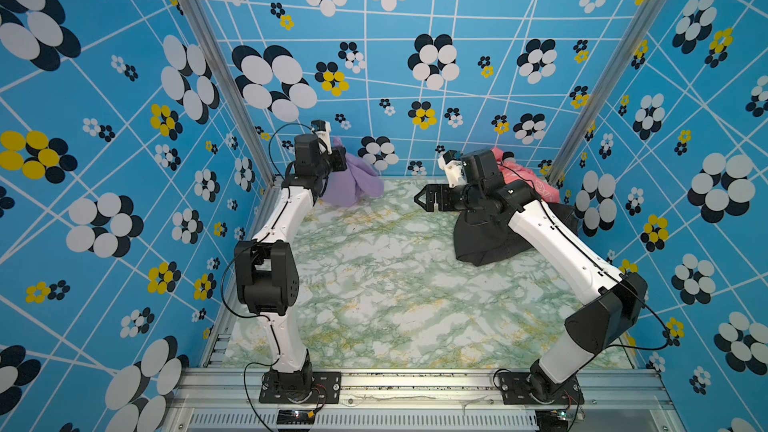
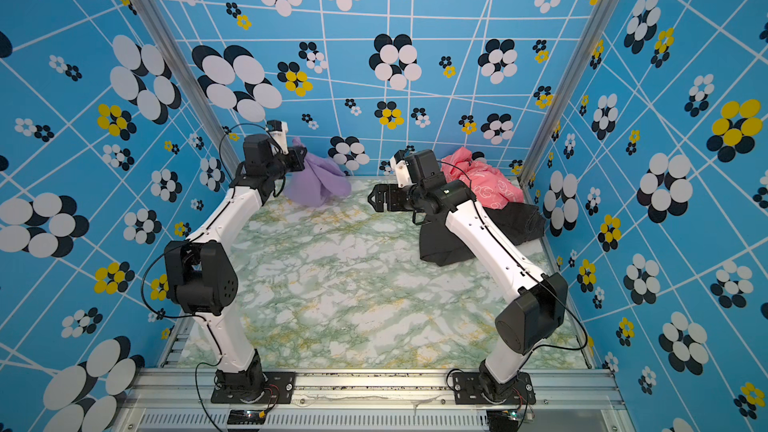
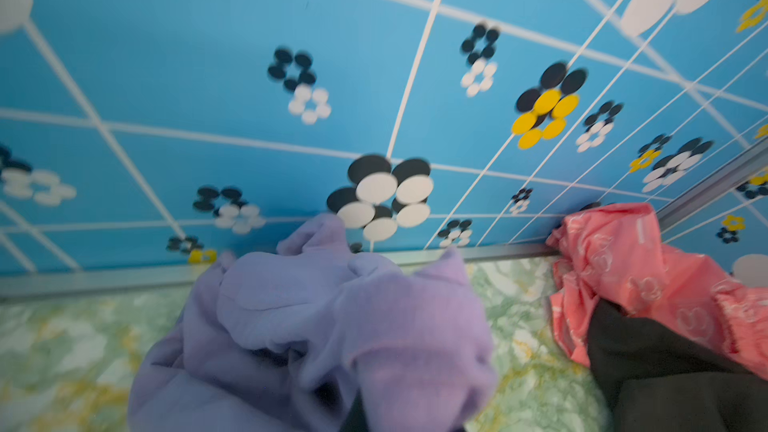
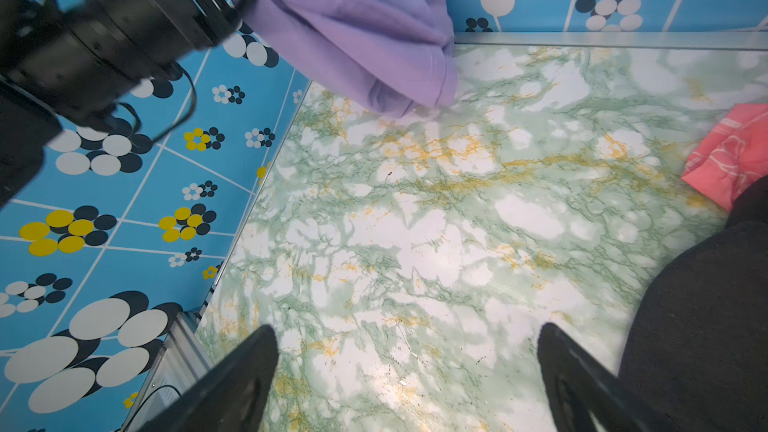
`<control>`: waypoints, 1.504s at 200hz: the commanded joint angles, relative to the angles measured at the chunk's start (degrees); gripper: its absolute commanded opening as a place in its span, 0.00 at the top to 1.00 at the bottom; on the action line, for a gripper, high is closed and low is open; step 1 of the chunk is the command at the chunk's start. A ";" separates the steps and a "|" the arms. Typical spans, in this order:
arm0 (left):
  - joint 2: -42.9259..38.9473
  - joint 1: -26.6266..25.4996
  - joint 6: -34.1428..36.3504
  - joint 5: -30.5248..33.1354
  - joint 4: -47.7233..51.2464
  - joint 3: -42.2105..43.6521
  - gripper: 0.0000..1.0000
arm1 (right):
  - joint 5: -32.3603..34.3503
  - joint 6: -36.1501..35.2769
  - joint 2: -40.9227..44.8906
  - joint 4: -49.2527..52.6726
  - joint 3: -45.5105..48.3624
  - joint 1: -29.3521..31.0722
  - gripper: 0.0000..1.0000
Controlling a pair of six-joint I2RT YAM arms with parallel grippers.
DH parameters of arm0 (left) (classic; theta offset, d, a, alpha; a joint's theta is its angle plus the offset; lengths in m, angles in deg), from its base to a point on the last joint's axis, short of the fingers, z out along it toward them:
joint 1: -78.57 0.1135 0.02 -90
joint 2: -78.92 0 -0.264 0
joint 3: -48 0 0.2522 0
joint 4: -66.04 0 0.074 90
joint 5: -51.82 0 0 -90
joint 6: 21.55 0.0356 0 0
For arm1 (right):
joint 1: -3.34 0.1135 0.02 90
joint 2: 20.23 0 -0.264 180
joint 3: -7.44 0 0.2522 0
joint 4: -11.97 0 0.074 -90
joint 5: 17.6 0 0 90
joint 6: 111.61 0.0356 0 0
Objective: Pick out a specific cloth from the pile
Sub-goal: 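Lower the lavender shirt onto the table with the left gripper and release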
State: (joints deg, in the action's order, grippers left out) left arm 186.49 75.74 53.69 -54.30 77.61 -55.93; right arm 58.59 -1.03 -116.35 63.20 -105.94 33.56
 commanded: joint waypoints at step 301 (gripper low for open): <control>-4.15 -3.23 -15.60 1.47 9.14 19.13 0.01 | -2.11 3.05 4.43 -2.29 11.31 -0.33 0.01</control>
State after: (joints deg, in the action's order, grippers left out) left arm 181.22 73.05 40.40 -52.71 88.47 -39.34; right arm 55.51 0.70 -113.83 61.91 -96.36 33.56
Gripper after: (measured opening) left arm 0.982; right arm 0.991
